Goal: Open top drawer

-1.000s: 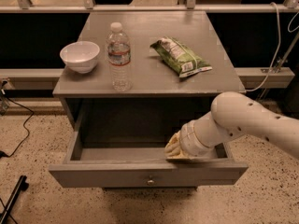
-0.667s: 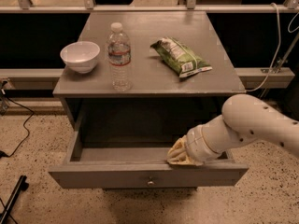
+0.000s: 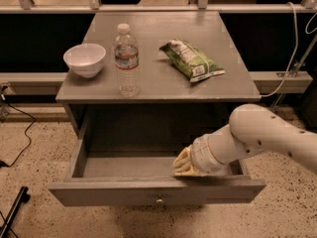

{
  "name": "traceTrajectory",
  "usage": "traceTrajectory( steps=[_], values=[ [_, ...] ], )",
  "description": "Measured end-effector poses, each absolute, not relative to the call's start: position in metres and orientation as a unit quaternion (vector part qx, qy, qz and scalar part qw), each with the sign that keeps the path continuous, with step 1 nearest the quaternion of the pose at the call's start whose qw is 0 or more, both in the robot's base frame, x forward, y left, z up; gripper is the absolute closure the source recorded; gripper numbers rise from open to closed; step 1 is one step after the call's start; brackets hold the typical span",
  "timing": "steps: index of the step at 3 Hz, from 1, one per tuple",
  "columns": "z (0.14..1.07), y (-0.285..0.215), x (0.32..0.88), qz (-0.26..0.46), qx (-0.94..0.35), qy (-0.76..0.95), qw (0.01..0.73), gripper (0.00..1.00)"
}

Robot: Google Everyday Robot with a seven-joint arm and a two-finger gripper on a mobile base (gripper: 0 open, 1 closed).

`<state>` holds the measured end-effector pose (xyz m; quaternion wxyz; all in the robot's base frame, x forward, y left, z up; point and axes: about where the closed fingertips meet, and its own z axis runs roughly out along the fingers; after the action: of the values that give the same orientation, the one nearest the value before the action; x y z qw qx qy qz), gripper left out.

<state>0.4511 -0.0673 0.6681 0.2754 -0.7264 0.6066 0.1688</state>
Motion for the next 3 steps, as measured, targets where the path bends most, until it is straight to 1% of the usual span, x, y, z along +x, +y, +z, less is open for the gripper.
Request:
traceTrajectory(
  steps=[1, 2, 3],
  values=[
    [0.671, -0.06, 0.464, 0.162, -0.713, 0.617, 0.29, 1.0],
    [0.689, -0.068, 0.47, 0.166, -0.692, 0.623, 0.324, 1.0],
    [0.711, -0.091, 0.466, 0.202, -0.663, 0.614, 0.378, 1.0]
  ],
)
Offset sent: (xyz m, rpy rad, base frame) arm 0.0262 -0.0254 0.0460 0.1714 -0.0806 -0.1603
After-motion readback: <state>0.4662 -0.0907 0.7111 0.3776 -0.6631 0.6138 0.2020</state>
